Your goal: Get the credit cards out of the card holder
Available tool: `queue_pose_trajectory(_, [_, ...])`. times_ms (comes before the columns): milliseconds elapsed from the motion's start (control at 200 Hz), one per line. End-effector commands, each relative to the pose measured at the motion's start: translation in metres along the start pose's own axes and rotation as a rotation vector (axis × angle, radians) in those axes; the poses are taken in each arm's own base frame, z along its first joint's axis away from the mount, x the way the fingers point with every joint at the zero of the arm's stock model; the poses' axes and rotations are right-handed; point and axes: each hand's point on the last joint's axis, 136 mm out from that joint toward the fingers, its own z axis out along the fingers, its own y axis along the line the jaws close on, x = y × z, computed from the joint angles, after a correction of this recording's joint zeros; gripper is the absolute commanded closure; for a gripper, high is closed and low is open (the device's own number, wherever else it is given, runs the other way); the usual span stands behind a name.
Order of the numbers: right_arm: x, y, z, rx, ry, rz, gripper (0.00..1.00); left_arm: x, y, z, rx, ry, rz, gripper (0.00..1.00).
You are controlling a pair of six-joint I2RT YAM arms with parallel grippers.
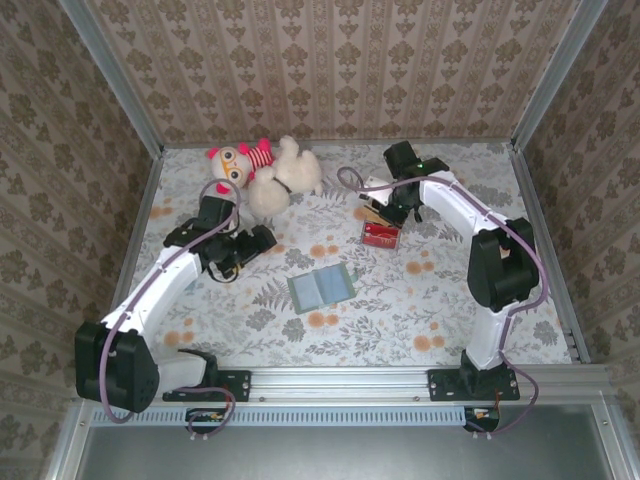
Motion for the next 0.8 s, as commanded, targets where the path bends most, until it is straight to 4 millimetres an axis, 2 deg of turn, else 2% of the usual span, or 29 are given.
queue_pose_trajectory(0, [0.005, -0.008, -0.005, 0.013, 0.036, -0.100, 1.00, 0.003, 0.010, -0.001, -0.022, 0.003, 0.010, 0.04])
queue_pose_trajectory(190, [0.003, -0.016, -0.008, 0.032, 0.033, -0.113, 1.00, 0.006, 0.012, 0.002, -0.022, 0.014, 0.007, 0.03])
queue_pose_trajectory(525, [0.027, -0.019, -0.002, 0.034, 0.112, -0.134, 1.00, 0.008, 0.017, 0.002, -0.022, 0.005, 0.005, 0.00])
queue_pose_trajectory(795, [0.037, -0.014, 0.009, 0.007, 0.158, -0.145, 0.93, 0.009, 0.017, 0.005, -0.012, 0.016, -0.003, 0.00])
